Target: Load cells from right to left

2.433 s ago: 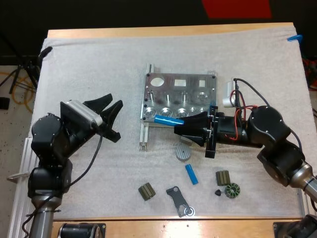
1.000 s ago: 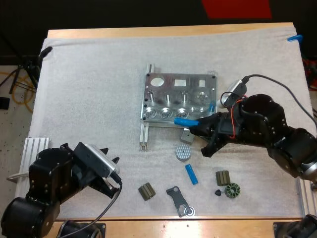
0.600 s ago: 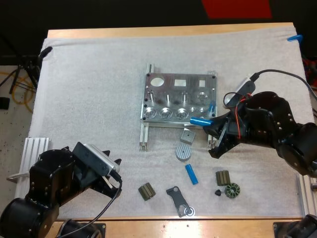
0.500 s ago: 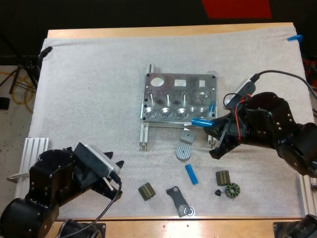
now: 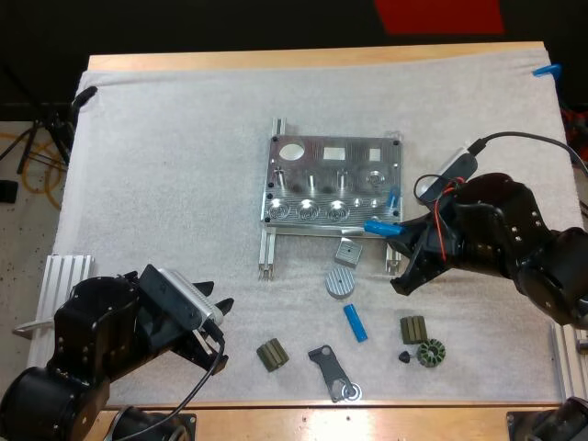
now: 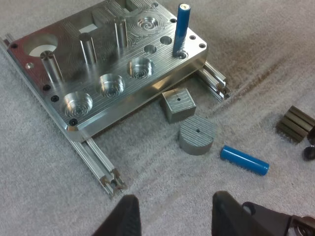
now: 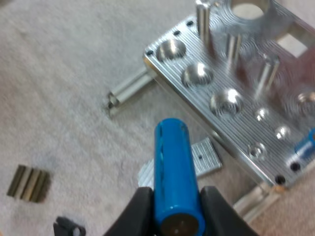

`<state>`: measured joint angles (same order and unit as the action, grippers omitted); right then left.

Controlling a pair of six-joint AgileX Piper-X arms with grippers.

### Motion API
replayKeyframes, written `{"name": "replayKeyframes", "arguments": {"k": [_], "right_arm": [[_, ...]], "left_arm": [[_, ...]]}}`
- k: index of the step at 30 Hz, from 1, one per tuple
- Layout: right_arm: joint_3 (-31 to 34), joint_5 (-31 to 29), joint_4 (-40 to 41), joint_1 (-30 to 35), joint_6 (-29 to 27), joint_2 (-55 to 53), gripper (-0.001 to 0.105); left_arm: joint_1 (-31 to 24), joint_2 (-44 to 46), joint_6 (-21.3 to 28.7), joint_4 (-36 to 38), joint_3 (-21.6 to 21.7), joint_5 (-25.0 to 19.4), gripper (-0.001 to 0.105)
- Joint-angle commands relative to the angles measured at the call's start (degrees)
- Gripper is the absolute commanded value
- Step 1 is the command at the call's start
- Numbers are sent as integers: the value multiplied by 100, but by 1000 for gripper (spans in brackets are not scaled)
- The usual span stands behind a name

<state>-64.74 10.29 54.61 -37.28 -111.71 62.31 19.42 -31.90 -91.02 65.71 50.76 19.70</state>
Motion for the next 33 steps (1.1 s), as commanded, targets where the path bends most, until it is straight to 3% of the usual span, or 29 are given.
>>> {"name": "replayKeyframes", "arguments": {"k": [1,5,16,22,33], "right_arm": [[-63,-22,103,38,-43,-50,19],[-207,-88,370,38,-43,18,19],[-1742,-274,1609,38,-43,1206,19],[-2211,-274,1864,38,-75,1898,19],[-2984,-1183,2164,38,-393,2893,19]], "left_arm": [[21,37,-41,-49,45,-21,35],[21,37,-41,-49,45,-21,35],[21,37,-41,-49,45,-21,35],[21,37,-41,-49,45,-21,35],[21,37,-41,-49,45,-21,35]]}}
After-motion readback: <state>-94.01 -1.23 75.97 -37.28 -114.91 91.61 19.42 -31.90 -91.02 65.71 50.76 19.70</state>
